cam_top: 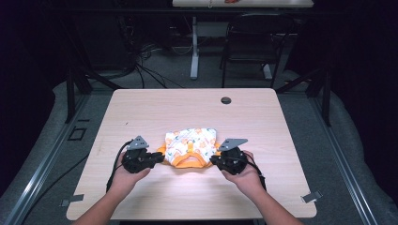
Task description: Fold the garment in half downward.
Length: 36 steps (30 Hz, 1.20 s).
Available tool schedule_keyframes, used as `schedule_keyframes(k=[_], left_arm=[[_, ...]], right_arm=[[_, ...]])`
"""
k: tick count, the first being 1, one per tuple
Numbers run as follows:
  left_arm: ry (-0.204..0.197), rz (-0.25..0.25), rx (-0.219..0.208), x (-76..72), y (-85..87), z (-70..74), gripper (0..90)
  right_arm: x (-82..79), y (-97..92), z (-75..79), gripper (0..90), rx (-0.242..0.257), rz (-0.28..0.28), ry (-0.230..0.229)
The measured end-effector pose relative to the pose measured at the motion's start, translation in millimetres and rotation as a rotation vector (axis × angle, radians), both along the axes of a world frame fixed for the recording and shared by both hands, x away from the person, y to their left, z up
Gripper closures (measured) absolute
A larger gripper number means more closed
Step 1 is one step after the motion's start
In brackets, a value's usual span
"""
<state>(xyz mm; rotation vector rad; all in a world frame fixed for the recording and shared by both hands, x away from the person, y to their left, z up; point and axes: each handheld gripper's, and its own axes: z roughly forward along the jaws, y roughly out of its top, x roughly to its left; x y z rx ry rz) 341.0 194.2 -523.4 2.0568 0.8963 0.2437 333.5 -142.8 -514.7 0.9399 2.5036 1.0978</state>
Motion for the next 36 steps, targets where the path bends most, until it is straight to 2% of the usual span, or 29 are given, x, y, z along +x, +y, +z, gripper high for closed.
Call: schedule_keyframes(k=[1,7,8,11,16,21,27,31,36], left_arm=[[-0.005,0.008,-0.002,-4.6,3.0,-1.8,71.3],[-0.005,0.027,-0.01,-16.9,12.9,-7.7,67.1],[-0.009,0.029,-0.001,-20.4,15.6,-10.0,66.1],[-0.005,0.038,-0.002,-23.8,18.2,-13.2,64.7],[-0.002,0.053,0.002,-33.2,25.3,-22.0,62.3],[-0.011,0.057,0.008,-41.5,29.2,-28.8,60.4],[-0.015,0.051,0.023,-45.6,32.8,-38.3,57.8],[-0.012,0.065,0.024,-45.9,33.3,-44.1,57.4],[-0.023,0.07,0.051,-46.4,33.3,-49.2,55.7]], right_arm=[[-6.1,-5.2,-0.7,80.8,0.011,-0.009,-0.007],[-19.5,-15.8,-4.7,77.8,0.048,-0.03,-0.011],[-24.2,-18.5,-7.1,76.8,0.052,-0.036,-0.011],[-31.1,-20.0,-11.1,75.1,0.032,-0.04,-0.025],[-40.6,-21.7,-17.3,71.8,0.036,-0.044,-0.024],[-46.8,-23.7,-26.8,69.1,0.052,-0.05,-0.008],[-50.9,-24.3,-36.5,66.2,0.044,-0.05,0.003],[-52.7,-22.6,-41.4,63.5,0.04,-0.047,-0.006],[-54.0,-20.2,-50.0,61.3,0.018,-0.059,-0.015]])
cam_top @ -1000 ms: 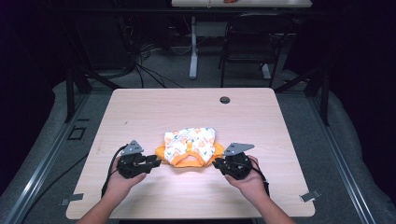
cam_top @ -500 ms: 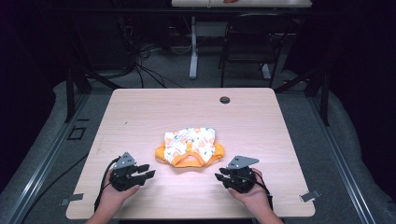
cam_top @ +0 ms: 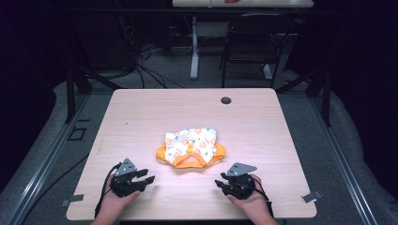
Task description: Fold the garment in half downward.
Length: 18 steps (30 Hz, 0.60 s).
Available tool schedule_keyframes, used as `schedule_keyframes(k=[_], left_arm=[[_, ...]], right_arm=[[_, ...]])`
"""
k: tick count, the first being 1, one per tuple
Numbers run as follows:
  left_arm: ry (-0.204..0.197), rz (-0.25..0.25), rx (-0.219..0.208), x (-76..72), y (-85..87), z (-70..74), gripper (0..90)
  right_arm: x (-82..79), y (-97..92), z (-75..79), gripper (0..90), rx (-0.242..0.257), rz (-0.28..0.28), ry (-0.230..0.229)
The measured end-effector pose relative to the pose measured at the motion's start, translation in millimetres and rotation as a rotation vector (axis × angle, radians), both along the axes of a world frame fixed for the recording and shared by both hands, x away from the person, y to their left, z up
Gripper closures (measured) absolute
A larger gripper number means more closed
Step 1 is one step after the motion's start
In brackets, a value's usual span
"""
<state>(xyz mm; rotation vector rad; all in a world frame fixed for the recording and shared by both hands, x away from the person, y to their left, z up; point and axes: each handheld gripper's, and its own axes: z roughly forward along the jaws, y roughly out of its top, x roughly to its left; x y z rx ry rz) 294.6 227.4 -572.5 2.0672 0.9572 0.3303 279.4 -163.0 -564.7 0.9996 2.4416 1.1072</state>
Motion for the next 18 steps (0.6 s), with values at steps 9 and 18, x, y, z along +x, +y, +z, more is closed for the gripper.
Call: schedule_keyframes(k=[9,18], left_arm=[[0.002,0.003,-0.01,-1.7,-3.0,-3.3,54.4],[-0.009,0.006,0.002,-3.2,-5.7,-3.2,51.9]], right_arm=[[1.1,0.0,-7.6,58.5,-0.002,-0.011,0.0],[0.8,4.7,-11.9,56.8,-0.031,0.011,-0.012]])
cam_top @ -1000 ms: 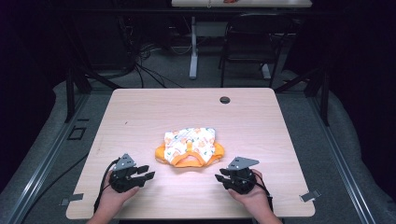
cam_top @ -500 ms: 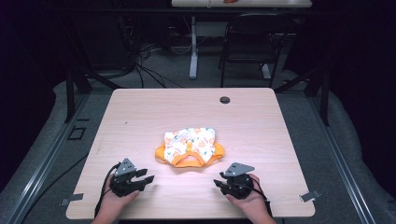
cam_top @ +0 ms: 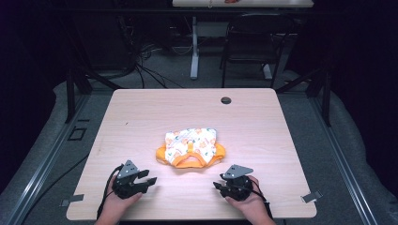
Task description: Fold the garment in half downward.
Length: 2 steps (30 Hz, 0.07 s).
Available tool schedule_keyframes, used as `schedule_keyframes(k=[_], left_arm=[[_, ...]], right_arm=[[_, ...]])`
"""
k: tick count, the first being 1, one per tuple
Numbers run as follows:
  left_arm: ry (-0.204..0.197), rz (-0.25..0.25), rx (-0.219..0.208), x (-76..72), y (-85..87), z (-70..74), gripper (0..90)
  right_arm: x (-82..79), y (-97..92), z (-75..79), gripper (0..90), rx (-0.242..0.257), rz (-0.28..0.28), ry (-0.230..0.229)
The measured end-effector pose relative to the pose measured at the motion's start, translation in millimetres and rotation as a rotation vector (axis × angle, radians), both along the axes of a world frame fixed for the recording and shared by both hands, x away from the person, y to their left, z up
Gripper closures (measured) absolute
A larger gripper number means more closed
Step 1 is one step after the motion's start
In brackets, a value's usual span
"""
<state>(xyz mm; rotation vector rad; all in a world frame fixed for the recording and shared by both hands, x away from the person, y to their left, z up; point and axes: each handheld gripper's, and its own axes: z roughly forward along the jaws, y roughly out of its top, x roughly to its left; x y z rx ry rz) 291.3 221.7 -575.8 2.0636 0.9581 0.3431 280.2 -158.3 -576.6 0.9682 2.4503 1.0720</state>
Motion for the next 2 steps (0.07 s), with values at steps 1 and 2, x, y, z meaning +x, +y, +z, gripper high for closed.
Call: schedule_keyframes(k=[1,2], left_arm=[[-0.001,0.002,0.001,0.1,0.2,0.0,51.8],[-0.002,0.002,0.002,0.1,0.3,0.1,51.7]], right_arm=[[-0.3,0.5,-0.1,56.7,-0.006,0.002,-0.002],[-0.4,0.7,-0.2,56.6,-0.014,0.009,0.0]])
